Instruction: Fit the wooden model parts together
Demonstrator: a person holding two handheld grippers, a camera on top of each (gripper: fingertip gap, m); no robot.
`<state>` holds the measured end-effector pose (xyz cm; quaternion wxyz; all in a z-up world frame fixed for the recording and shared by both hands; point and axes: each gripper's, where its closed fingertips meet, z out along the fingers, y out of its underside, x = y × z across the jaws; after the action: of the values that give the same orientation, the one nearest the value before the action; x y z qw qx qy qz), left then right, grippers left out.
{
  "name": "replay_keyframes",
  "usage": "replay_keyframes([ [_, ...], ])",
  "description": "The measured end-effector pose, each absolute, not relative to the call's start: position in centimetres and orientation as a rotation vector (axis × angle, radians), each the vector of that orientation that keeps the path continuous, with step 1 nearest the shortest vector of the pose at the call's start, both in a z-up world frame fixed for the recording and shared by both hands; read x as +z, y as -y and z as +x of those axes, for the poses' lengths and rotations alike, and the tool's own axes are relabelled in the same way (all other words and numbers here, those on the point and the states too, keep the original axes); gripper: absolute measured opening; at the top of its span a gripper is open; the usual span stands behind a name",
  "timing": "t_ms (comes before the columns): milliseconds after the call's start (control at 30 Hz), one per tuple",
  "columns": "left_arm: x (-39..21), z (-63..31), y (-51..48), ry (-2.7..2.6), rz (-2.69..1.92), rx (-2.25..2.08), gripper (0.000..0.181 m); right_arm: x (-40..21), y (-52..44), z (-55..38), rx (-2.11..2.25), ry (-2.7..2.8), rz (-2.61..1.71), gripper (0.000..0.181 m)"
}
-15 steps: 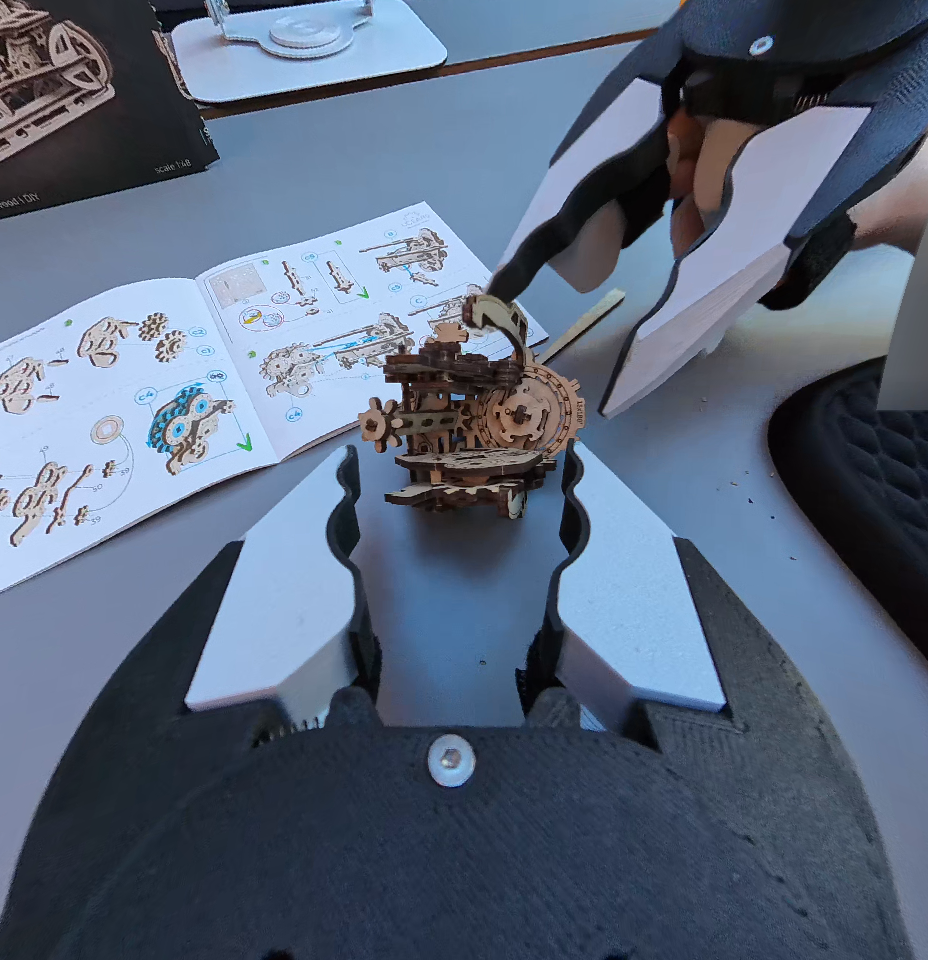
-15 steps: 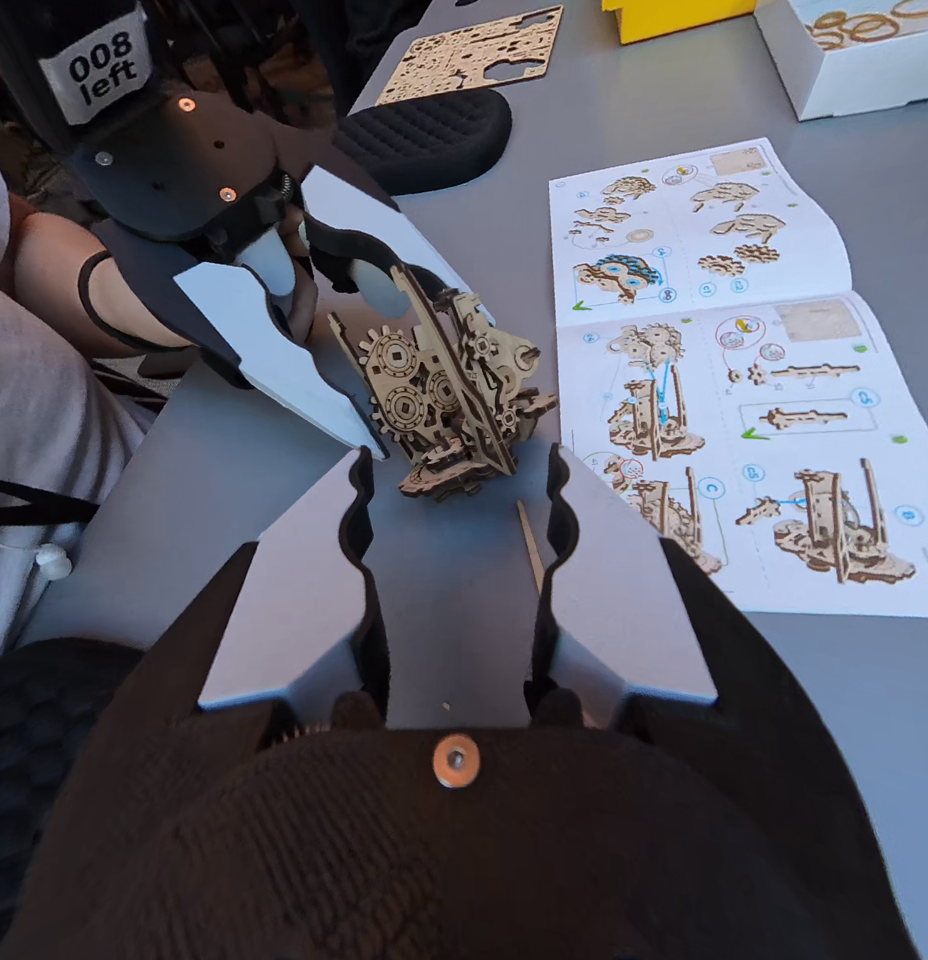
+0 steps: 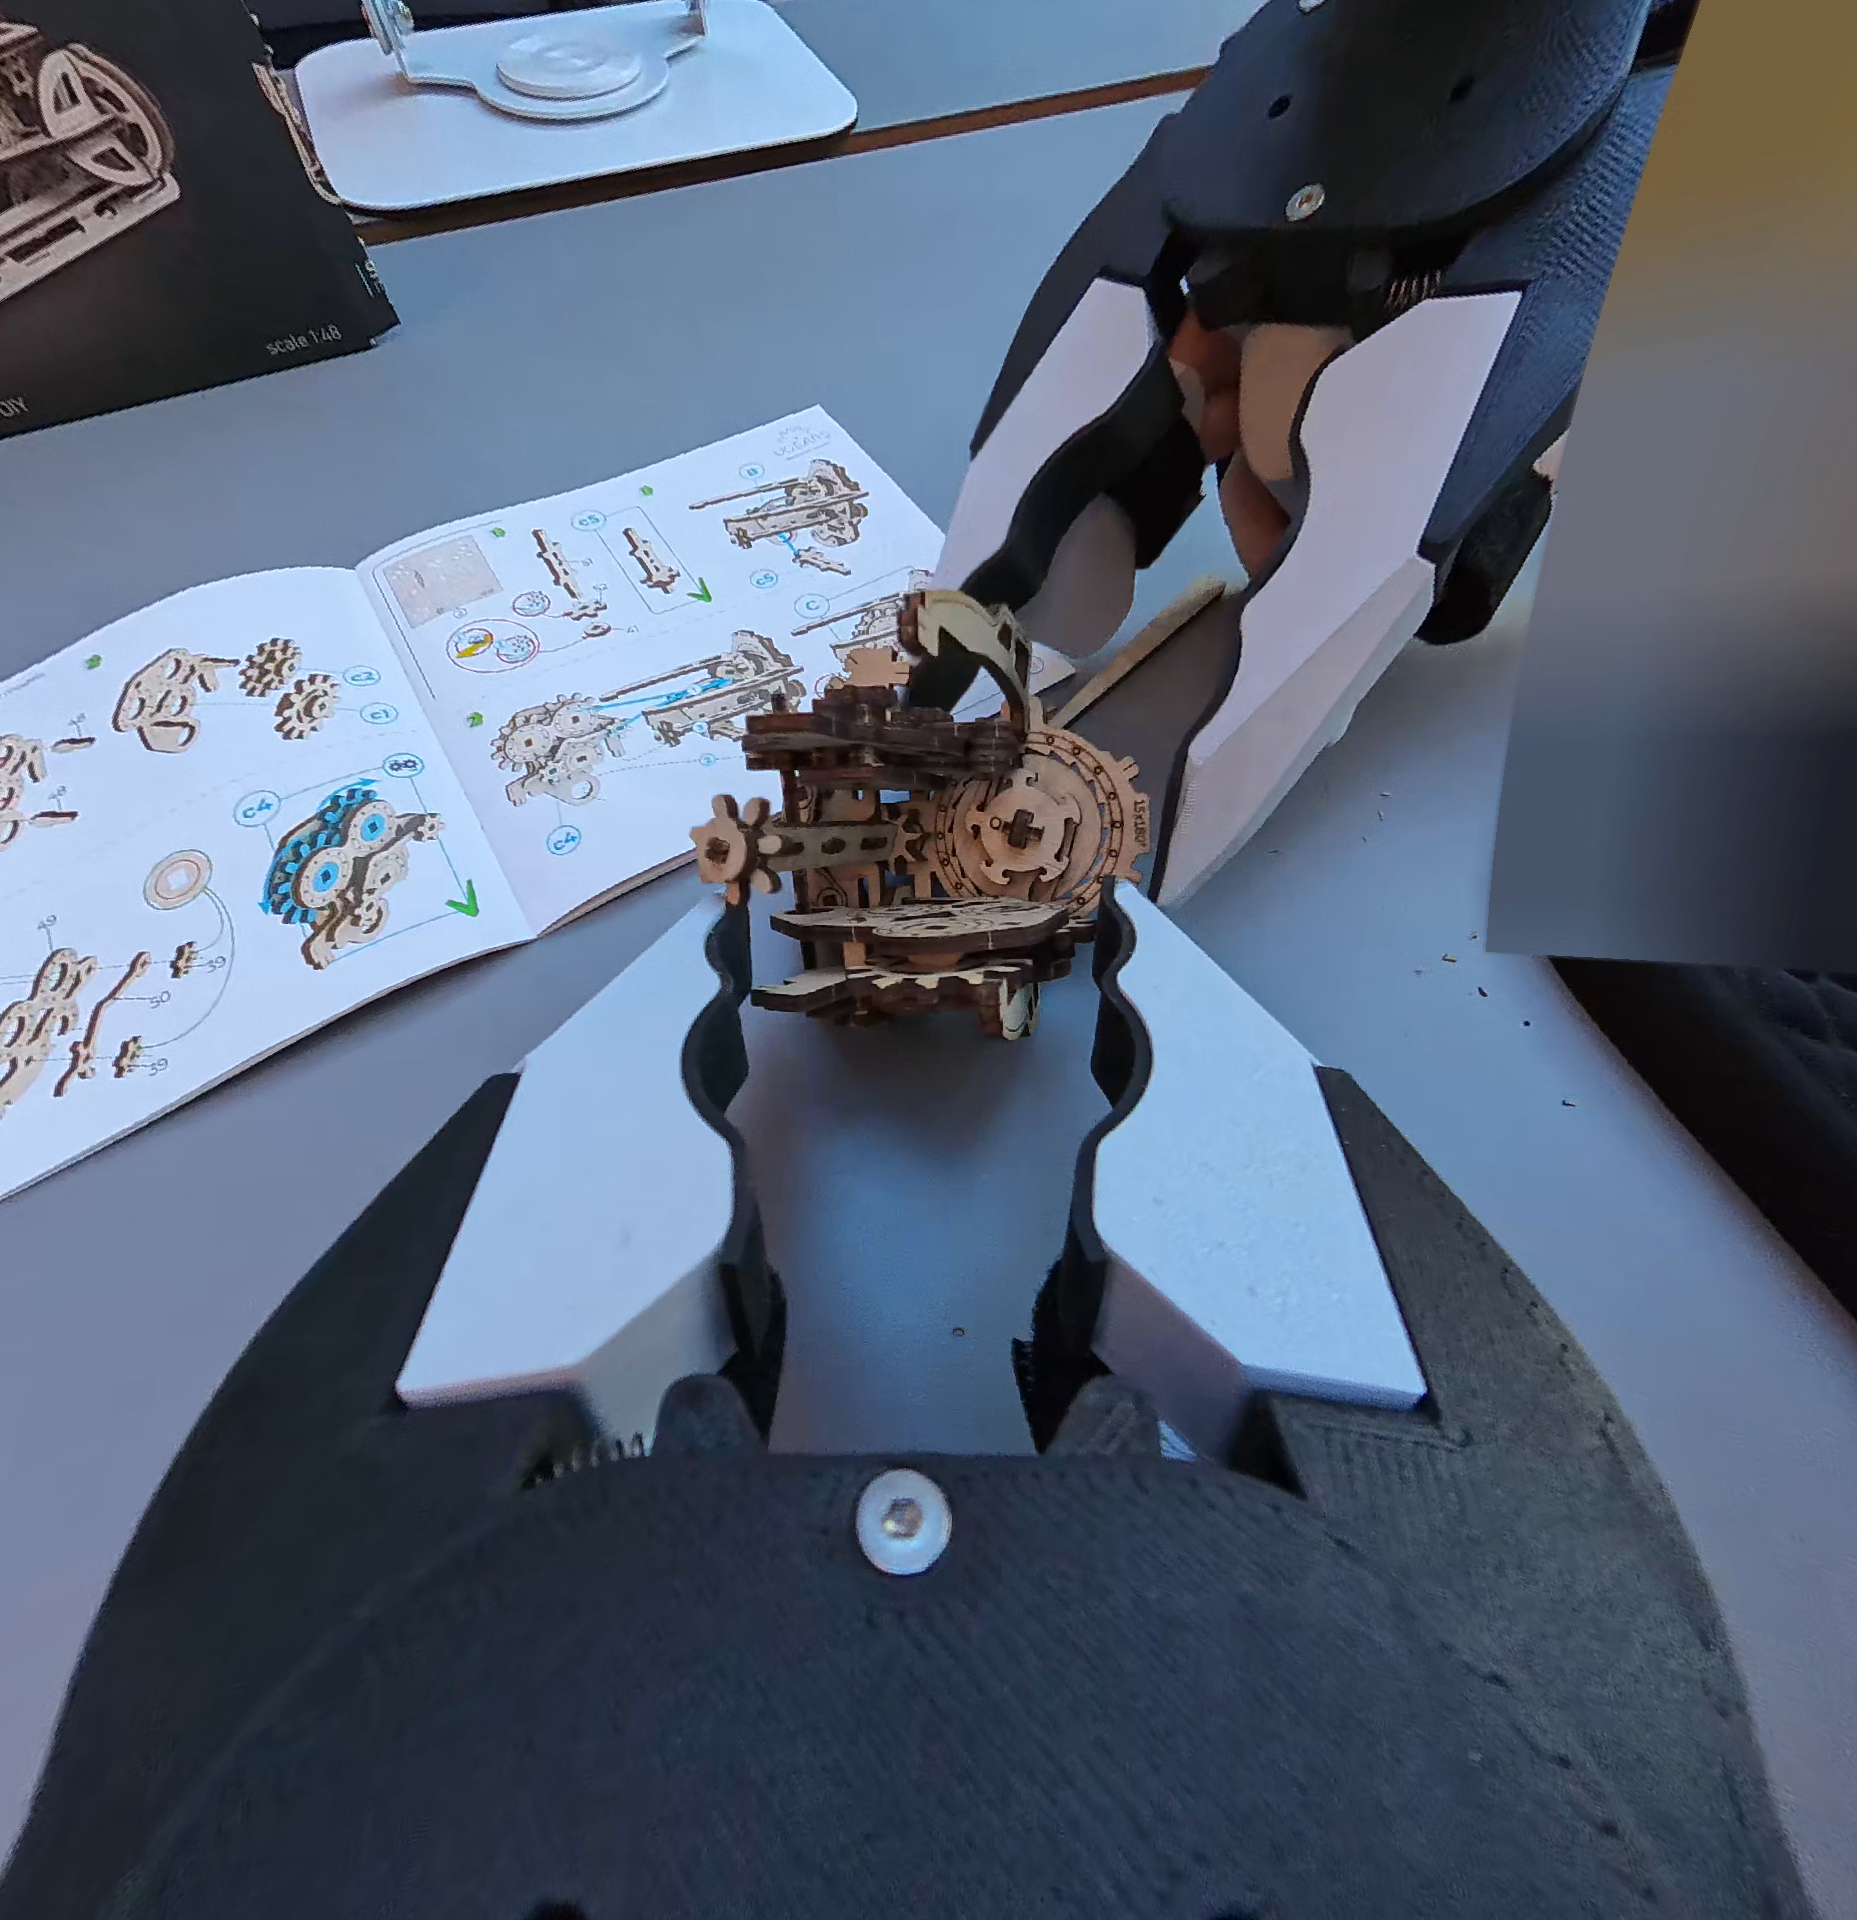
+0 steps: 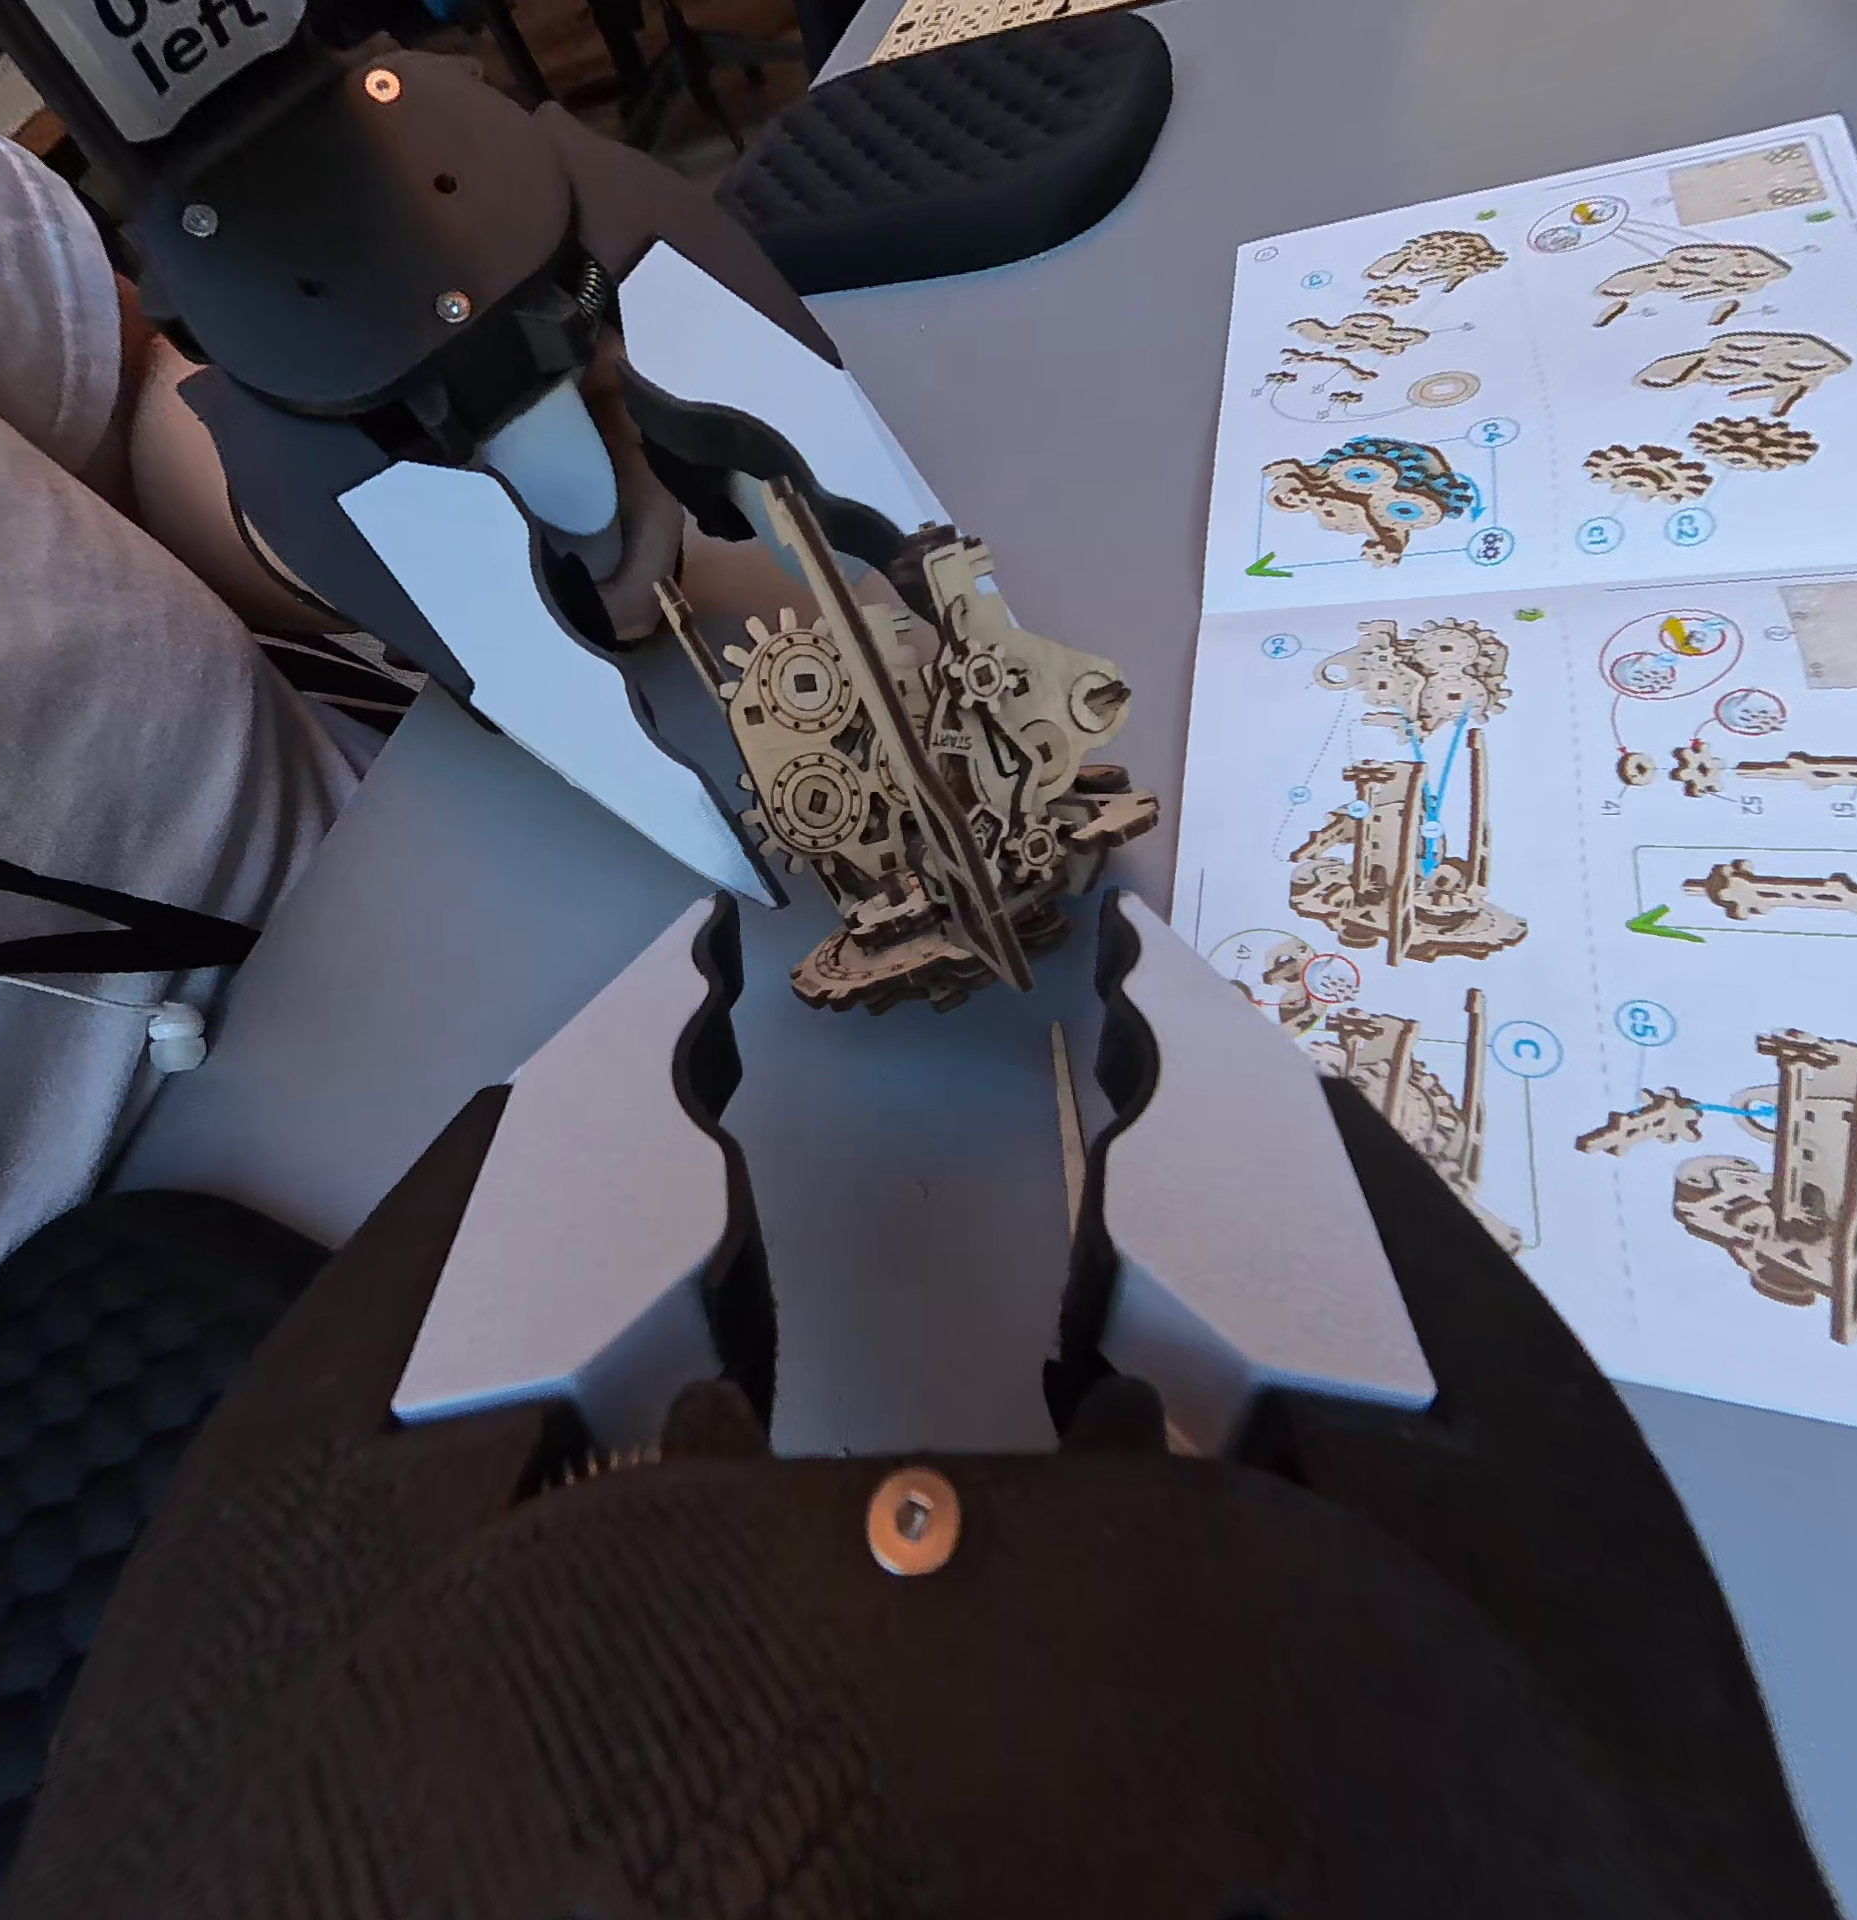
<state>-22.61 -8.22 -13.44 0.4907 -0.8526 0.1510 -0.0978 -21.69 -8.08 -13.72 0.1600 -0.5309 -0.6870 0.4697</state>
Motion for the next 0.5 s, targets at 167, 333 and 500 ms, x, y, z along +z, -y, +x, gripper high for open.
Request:
replay_keyframes([
  [167,-13.40,-22.56,8.26,-0.379,-2.067,-0.236,0.061,-13.85,8.18,-21.91,1.342,1.950,-1.524,0.065],
  [333,-13.40,-22.66,8.26,-0.380,-2.070,-0.232,0.061,-14.03,8.45,-21.83,1.359,1.958,-1.533,0.055],
  [500,-13.42,-22.66,8.27,-0.385,-2.074,-0.231,0.061,-13.65,8.48,-21.83,1.393,1.936,-1.535,0.057],
])
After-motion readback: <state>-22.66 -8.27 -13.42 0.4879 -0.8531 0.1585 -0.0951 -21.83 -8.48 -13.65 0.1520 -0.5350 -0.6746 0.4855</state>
